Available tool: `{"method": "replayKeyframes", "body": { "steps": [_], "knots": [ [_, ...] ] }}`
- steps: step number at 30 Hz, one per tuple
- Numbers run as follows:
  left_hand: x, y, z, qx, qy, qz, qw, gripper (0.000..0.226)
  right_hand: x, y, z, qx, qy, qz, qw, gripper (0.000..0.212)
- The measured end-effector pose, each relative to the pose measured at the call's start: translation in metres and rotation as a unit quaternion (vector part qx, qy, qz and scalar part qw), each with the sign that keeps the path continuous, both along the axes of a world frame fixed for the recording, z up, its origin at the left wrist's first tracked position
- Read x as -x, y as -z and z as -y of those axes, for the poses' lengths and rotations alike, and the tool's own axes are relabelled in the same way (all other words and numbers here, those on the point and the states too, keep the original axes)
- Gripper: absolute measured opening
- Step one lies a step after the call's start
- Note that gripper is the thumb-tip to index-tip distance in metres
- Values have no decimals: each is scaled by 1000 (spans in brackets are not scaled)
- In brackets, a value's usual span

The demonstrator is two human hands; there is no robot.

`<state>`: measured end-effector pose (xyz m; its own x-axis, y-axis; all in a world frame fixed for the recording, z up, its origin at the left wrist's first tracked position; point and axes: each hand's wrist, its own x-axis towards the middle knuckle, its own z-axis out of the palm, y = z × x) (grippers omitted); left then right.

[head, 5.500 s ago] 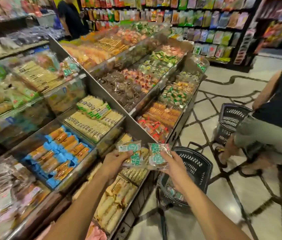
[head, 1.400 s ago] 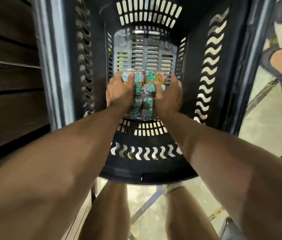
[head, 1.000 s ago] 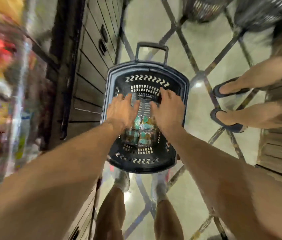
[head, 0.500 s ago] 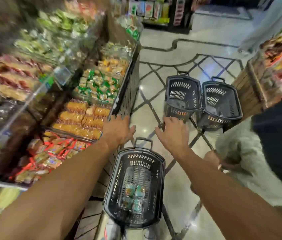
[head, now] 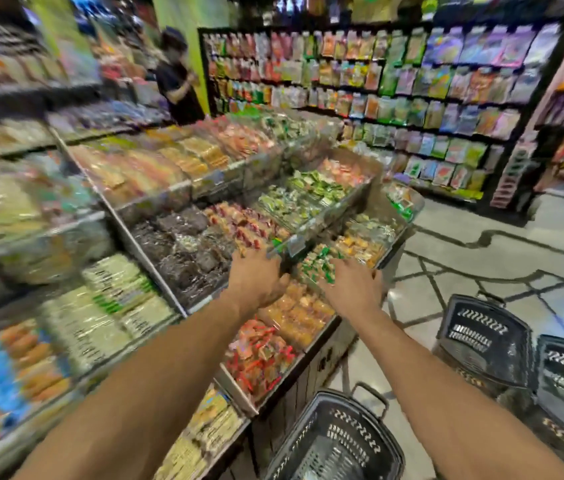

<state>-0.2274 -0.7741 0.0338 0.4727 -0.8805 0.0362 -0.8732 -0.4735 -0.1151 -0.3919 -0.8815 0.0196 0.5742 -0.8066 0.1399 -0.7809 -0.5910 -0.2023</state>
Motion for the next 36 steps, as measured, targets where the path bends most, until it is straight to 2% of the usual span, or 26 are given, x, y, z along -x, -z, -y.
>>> {"method": "replayKeyframes", "body": {
  "steps": [7, 10, 13, 19, 27, 36],
  "knots": [
    [-68, -39, -142, 54, -151, 27, 987, 55, -113, -39, -104, 11, -153, 4, 988, 56],
    [-89, -41, -205, 56, -202, 33, 977, 57, -152, -47, -150, 2, -202, 12, 979, 54],
    [-108, -41, -275, 58, -252, 23, 966, 59, -188, -52, -206, -14, -253, 8, 967, 62],
    [-127, -39, -408, 53, -322, 20, 945, 57, -241, -46, -336, 13, -340, -17, 940, 63],
    [-129, -31, -540, 63, -382, 47, 921, 57, -275, -42, -478, 47, -395, -27, 917, 70],
    [-127, -7, -622, 86, -424, 19, 901, 65, -287, -30, -556, 43, -412, -11, 910, 63]
  ]
}}
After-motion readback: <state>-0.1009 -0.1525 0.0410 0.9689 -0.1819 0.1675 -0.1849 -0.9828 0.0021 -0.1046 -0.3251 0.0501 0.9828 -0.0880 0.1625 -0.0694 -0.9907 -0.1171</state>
